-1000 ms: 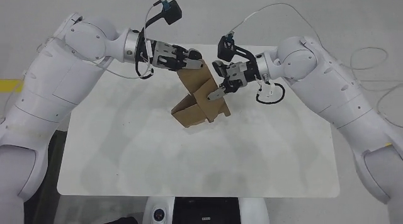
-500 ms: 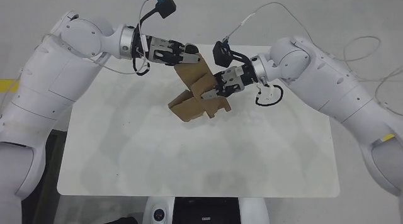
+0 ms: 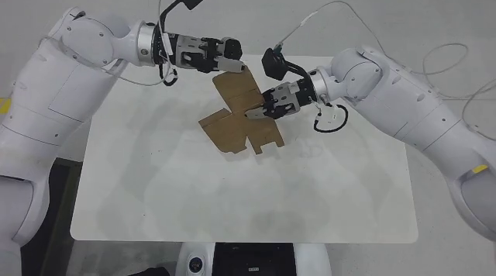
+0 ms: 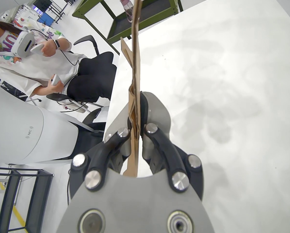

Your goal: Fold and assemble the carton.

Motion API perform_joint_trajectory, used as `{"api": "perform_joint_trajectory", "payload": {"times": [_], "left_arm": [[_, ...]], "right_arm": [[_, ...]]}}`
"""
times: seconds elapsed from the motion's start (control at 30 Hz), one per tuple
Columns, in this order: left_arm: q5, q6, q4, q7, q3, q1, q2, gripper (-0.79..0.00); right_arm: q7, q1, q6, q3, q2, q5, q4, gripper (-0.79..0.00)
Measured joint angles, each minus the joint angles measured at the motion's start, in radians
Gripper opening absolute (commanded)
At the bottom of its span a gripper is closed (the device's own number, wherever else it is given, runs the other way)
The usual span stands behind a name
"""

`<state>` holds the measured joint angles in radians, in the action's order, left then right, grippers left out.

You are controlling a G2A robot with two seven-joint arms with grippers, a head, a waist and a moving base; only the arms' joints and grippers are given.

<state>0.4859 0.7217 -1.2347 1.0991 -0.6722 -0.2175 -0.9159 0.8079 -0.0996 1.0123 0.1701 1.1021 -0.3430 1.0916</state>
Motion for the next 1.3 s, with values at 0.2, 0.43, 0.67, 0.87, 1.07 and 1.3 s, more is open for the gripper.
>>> {"api": "perform_joint_trajectory", "payload": {"times": [0.2,0.43,0.67,0.87,1.07,1.3], "left_arm": [[-0.045,0.064,0.077,-0.079,-0.055,-0.027,0.012,0.000],[-0.121,0.082,0.104,-0.196,-0.077,-0.113,0.015,0.000],[-0.121,0.067,0.102,-0.268,-0.099,-0.209,0.020,0.000],[-0.116,0.059,0.067,-0.262,-0.112,-0.268,0.022,0.000],[-0.132,0.030,0.034,-0.221,-0.111,-0.296,0.020,0.000],[-0.168,0.011,0.019,-0.191,-0.108,-0.298,0.016,0.000]], "right_arm": [[0.000,-0.015,0.000,0.000,-0.006,-0.117,-0.034,-0.785],[0.106,-0.035,-0.106,0.009,-0.018,-0.367,-0.078,-0.785],[0.226,-0.069,-0.231,0.069,-0.032,-0.529,-0.149,-0.785],[0.250,-0.111,-0.296,0.117,-0.032,-0.566,-0.179,-0.785],[0.221,-0.151,-0.318,0.160,-0.022,-0.565,-0.205,-0.785],[0.218,-0.153,-0.320,0.165,-0.021,-0.565,-0.205,-0.785]]}}
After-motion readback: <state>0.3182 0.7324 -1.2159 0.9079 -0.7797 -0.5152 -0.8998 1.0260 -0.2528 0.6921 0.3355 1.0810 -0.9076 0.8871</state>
